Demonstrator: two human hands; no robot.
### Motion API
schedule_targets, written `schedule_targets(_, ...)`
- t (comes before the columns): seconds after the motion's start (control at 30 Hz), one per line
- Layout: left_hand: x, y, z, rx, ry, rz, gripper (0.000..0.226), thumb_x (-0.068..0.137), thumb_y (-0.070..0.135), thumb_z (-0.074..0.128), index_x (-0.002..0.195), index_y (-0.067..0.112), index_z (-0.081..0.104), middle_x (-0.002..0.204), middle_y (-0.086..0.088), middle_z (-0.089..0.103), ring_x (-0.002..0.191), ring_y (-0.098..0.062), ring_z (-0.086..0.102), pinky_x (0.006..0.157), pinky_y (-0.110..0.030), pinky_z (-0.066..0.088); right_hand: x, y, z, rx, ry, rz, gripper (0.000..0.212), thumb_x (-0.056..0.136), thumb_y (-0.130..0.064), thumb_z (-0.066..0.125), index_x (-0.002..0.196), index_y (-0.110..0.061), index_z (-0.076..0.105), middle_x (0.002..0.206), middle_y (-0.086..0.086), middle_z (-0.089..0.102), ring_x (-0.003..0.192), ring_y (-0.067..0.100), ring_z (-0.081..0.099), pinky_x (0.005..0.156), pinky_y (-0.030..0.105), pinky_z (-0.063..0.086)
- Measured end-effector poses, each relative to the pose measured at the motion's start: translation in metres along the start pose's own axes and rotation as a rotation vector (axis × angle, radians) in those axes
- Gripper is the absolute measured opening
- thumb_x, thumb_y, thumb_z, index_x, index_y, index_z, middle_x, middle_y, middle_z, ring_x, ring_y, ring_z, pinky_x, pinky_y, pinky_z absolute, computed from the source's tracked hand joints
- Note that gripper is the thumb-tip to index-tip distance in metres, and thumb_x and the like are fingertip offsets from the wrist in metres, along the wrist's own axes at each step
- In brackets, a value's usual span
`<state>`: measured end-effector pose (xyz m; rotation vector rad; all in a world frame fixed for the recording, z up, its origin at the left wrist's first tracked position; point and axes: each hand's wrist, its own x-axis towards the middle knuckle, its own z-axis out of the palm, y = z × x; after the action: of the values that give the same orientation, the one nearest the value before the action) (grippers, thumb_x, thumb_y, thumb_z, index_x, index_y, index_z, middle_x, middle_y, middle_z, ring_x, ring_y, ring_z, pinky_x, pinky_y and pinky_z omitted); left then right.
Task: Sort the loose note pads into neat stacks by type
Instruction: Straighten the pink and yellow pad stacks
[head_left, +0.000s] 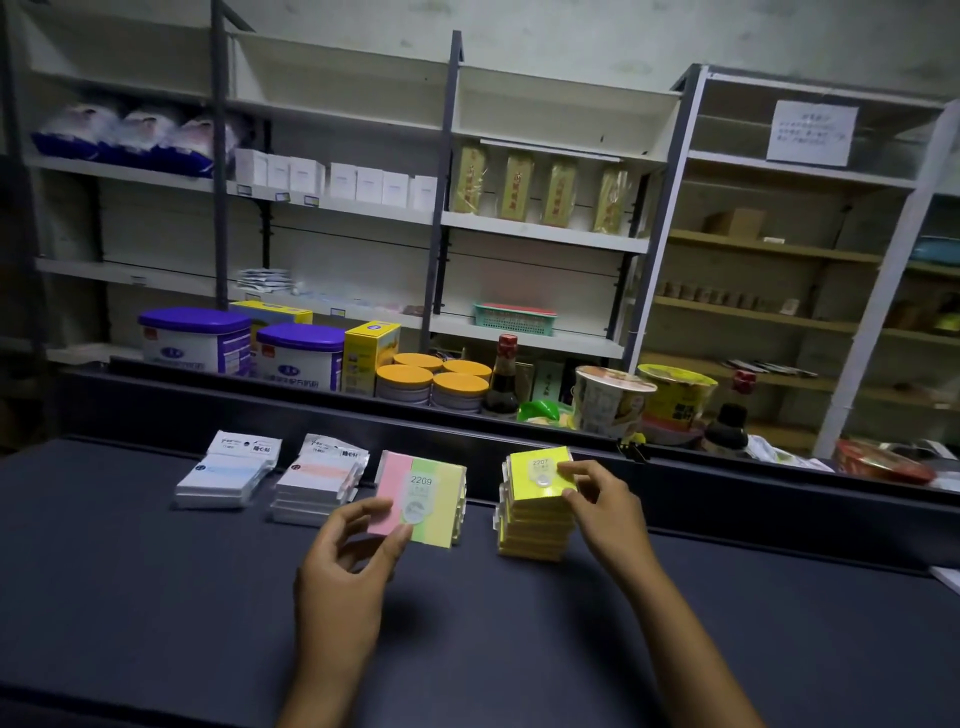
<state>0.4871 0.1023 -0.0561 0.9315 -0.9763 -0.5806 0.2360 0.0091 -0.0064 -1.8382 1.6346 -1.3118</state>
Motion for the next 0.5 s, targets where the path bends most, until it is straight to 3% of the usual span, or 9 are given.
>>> schedule_targets(0.13,0.005,-0.004,0.0,0.035,0.001,-0.012,0.03,0.079,0.016,0.079,0.094,0.04,0.068,0.101,0.015,0.073,0.09,-0.016,0.069,0.081,-0.05,0.058,0.005,0.005,0.006,-0.2,-0.018,-0.021,0.028,0.096,-0.014,0.056,0.12,-0.024,0.066,0.114,0.004,0.061,0.113,0.024,0.054,0.094,0.039,0.049)
schedule_targets(0.3,0.014,-0.006,0.004,0.061,0.017,-0.012,0.03,0.078,0.015,0.08,0.094,0.038,0.069,0.097,0.016,0.072,0.088,-0.015,0.069,0.081,-0.05,0.058,0.007,0.007,0.006,-0.268,-0.039,-0.027,0.026,0.098,-0.018,0.055,0.12,-0.027,0.063,0.118,0.005,0.054,0.116,0.025,0.051,0.099,0.041,0.047)
schedule_targets(0.37,0.019,-0.007,0.008,0.088,0.018,0.011,0.03,0.077,0.016,0.081,0.093,0.038,0.069,0.096,0.017,0.071,0.086,-0.011,0.069,0.08,-0.041,0.058,0.008,0.006,0.002,-0.296,-0.048,-0.05,0.025,0.097,-0.021,0.056,0.121,-0.028,0.062,0.12,0.004,0.052,0.118,0.023,0.048,0.098,0.036,0.045)
schedule_targets(0.5,0.032,-0.008,0.017,0.183,0.001,0.063,0.027,0.076,0.02,0.081,0.091,0.038,0.068,0.095,0.016,0.071,0.086,0.0,0.067,0.07,-0.01,0.05,0.011,-0.002,-0.008,-0.382,0.007,-0.134,0.028,0.096,-0.026,0.058,0.124,-0.027,0.058,0.123,-0.001,0.051,0.121,0.018,0.045,0.094,0.032,0.044)
